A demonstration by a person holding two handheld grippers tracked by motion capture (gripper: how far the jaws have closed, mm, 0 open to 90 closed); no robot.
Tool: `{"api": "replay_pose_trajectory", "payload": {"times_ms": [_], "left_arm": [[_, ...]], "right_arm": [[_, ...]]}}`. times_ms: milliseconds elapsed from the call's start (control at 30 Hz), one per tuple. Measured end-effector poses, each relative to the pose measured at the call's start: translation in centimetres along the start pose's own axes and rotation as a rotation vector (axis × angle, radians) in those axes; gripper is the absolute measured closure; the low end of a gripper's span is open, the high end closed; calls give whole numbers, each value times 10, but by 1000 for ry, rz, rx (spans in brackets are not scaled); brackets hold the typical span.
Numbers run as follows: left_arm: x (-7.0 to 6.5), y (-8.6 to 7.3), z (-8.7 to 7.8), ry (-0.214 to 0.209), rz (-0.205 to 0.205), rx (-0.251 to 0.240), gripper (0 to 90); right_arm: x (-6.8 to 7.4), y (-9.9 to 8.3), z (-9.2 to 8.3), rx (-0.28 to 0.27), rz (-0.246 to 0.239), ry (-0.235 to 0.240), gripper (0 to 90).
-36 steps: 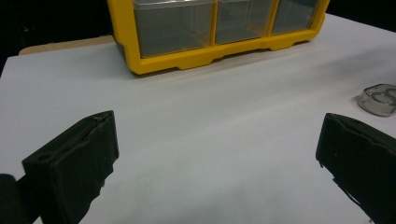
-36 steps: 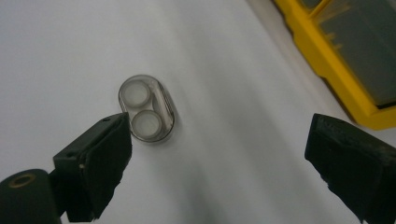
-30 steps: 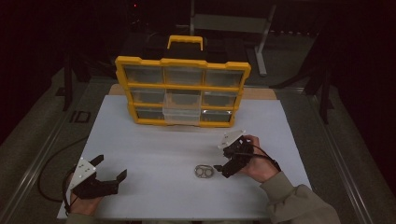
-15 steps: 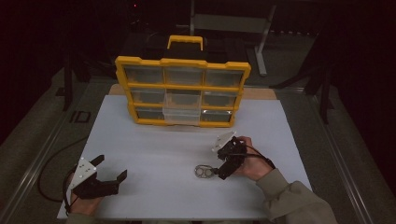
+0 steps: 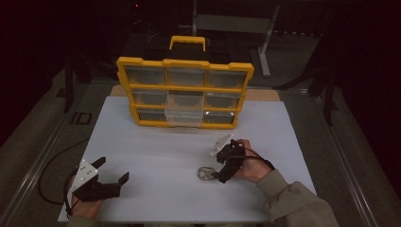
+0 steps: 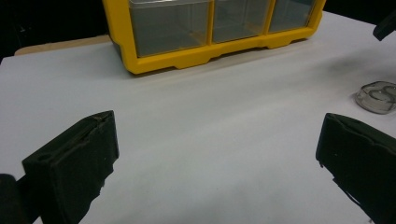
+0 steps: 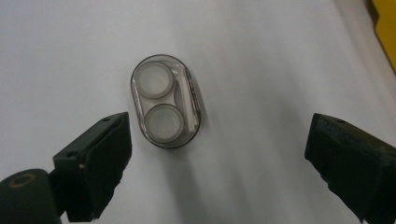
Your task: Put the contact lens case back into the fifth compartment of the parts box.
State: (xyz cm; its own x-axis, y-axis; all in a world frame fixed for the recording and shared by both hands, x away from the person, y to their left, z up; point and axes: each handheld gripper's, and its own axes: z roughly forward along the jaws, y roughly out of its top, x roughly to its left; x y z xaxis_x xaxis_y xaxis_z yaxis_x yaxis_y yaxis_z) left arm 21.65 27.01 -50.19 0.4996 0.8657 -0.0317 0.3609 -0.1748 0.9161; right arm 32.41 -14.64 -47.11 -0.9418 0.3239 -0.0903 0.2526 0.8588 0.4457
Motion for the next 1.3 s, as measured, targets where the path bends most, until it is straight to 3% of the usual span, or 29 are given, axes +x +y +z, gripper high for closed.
{"api": "replay_pose_trajectory", "payload": {"times_ms": [500, 967, 1300], "left_arm": [[0, 0, 1, -2, 1, 3, 1], [0, 0, 0, -2, 0, 4, 1], [0, 0, 0, -2, 1, 6, 1]], "right_arm": [[3, 5, 9, 30, -22, 28, 73], [5, 11, 31, 77, -47, 89, 80], [7, 14, 40, 99, -63, 128, 192]]}}
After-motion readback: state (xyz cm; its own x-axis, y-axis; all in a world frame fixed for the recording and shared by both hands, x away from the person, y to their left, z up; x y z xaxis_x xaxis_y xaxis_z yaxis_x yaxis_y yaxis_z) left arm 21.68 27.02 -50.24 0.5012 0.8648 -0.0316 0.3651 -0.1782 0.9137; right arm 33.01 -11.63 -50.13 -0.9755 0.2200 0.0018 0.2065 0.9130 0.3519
